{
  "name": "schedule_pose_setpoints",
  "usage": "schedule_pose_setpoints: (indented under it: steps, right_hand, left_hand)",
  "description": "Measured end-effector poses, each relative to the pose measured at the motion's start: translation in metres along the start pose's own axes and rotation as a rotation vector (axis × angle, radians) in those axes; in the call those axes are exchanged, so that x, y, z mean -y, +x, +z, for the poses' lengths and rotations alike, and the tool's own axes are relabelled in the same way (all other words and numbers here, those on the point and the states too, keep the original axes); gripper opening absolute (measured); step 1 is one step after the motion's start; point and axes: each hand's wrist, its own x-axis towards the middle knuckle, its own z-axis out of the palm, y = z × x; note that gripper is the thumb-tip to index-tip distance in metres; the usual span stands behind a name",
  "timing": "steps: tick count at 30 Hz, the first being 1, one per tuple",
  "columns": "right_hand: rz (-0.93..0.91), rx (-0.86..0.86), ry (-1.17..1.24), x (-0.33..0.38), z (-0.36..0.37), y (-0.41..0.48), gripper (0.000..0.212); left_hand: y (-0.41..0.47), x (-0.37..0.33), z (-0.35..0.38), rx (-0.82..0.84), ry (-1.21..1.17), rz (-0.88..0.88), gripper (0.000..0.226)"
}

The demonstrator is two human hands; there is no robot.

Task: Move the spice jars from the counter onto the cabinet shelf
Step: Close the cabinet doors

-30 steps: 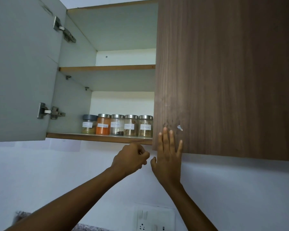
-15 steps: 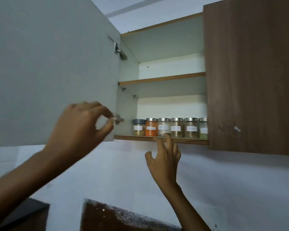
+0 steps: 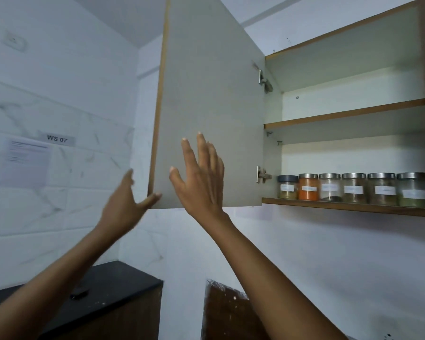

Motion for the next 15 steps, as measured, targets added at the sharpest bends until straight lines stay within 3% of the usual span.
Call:
schedule_pose_setpoints:
  steps: [2,4,7,15]
  right_hand:
    - [-0.018,0.064,-0.035,0.01,0.008,0.01,0.058]
    - [-0.023,0.127,-0.069,0.015,0.013,0.016,0.059]
    - [-0.03,0.146,-0.102,0.018,0.013,0.02,0.061]
    - [-0.054,0.028,-0.151,0.002,-0.015,0.008,0.056]
  left_hand:
    - [-0.006,0.001,0.013,0.038,-0.133,0.023,0.057]
    - [-0.012,-0.001,0.025,-0.042,-0.215,0.073,0.034]
    - [-0.017,-0.003,0.032,-0.138,-0.312,0.073,0.034]
    - [-0.044,-0.028,0.042,-0.203,-0.406,0.213,0.036]
